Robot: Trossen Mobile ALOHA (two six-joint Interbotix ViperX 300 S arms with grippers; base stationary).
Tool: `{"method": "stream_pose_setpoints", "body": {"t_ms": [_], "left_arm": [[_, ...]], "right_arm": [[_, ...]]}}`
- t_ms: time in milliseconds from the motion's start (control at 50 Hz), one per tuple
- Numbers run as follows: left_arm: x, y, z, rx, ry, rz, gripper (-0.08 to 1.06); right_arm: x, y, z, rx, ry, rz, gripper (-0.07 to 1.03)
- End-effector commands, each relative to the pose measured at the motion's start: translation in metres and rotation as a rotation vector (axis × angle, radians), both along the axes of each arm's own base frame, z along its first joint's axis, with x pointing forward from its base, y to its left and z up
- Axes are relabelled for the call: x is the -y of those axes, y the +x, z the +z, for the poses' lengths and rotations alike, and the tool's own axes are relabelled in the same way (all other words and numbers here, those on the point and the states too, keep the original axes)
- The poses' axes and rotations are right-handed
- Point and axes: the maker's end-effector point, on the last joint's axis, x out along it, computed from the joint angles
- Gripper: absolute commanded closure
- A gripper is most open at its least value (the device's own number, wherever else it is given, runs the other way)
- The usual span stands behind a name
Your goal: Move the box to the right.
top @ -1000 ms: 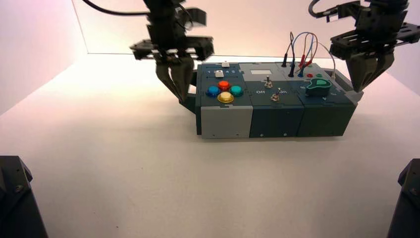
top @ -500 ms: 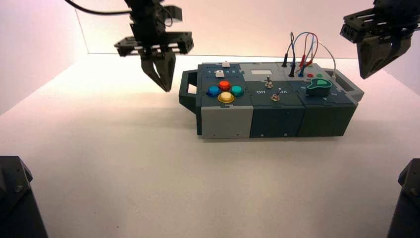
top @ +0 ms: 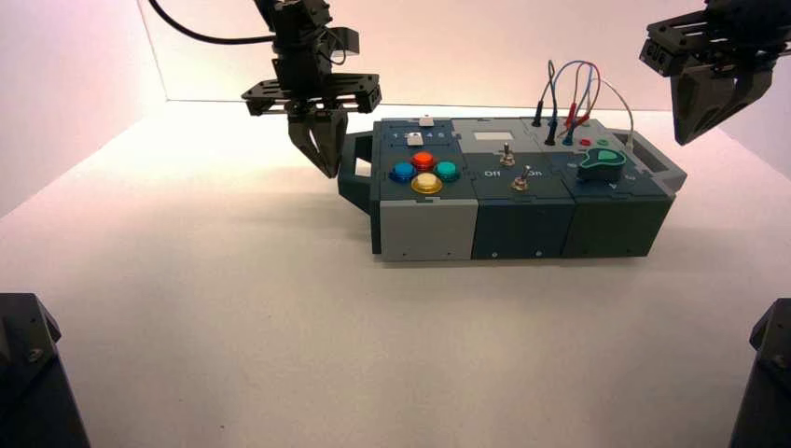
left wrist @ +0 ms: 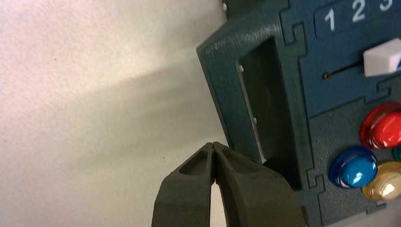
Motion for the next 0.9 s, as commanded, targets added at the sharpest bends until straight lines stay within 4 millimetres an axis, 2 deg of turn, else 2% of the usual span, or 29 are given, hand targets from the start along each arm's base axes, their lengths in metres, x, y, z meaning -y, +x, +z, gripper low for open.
{"method": "stream_pose_setpoints", "body": {"t_ms": [20, 240, 600, 900], "left_arm": [[0.025, 0.005, 0.012, 0.039, -0.031, -0.034, 1.01], [0.036, 0.009, 0.007, 0.040, -0.033, -0.051, 1.01], [0.064, 0.012, 0.015, 0.046, -0.046, -0.101, 1.01], [0.082, 0.012, 0.014, 0.038, -0.048, -0.124, 1.01]], "right_arm": [[-0.003, 0.005, 0.012, 0.049, 0.016, -0.004, 0.98], [-0.004, 0.002, 0.028, 0.101, 0.033, -0.009, 0.98], [-0.004, -0.003, 0.028, 0.089, 0.030, -0.003, 0.98], [-0.004, -0.006, 0.033, 0.090, 0.034, -0.008, 0.98]]}}
